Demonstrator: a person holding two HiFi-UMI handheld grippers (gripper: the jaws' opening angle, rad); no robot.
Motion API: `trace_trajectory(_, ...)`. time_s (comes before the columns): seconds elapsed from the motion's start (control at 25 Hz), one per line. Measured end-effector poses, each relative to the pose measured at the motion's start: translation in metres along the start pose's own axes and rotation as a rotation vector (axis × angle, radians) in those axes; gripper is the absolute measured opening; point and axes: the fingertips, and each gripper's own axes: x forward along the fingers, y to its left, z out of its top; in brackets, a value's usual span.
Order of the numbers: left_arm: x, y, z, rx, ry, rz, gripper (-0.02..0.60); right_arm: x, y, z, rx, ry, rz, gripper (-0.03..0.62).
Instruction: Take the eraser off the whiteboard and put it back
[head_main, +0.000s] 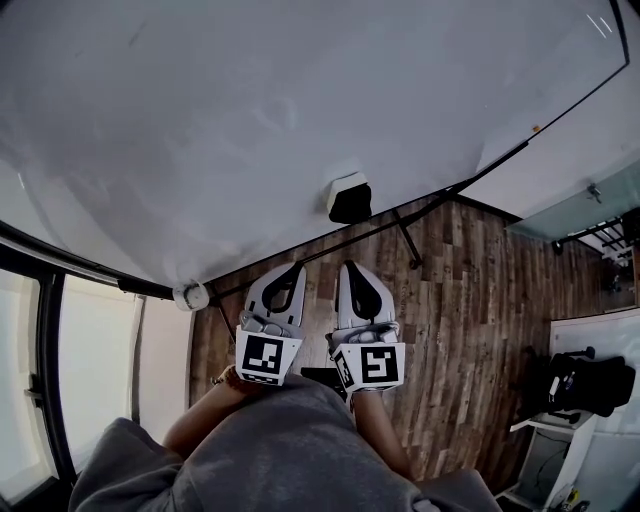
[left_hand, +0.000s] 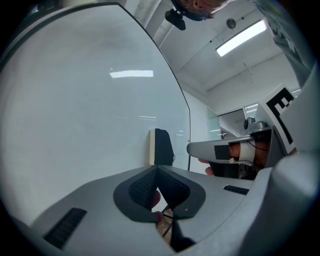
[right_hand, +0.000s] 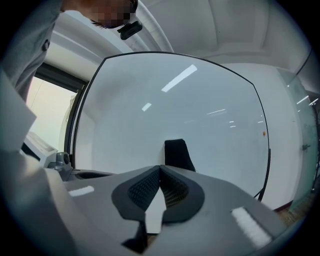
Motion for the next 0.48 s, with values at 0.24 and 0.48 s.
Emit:
trace_trajectory(0.24, 0.02, 0.007, 0.006, 0.003, -0.013, -0.046, 0.006, 0.01, -0.005, 0.007, -0.061, -0.008, -0.039, 0.011)
trace_trajectory(0.48, 0.038, 0.002, -0.001, 0.017, -0.01, -0.102, 0.006, 0.012, -0.018, -0.001, -0.071, 0.008, -0.092, 0.011)
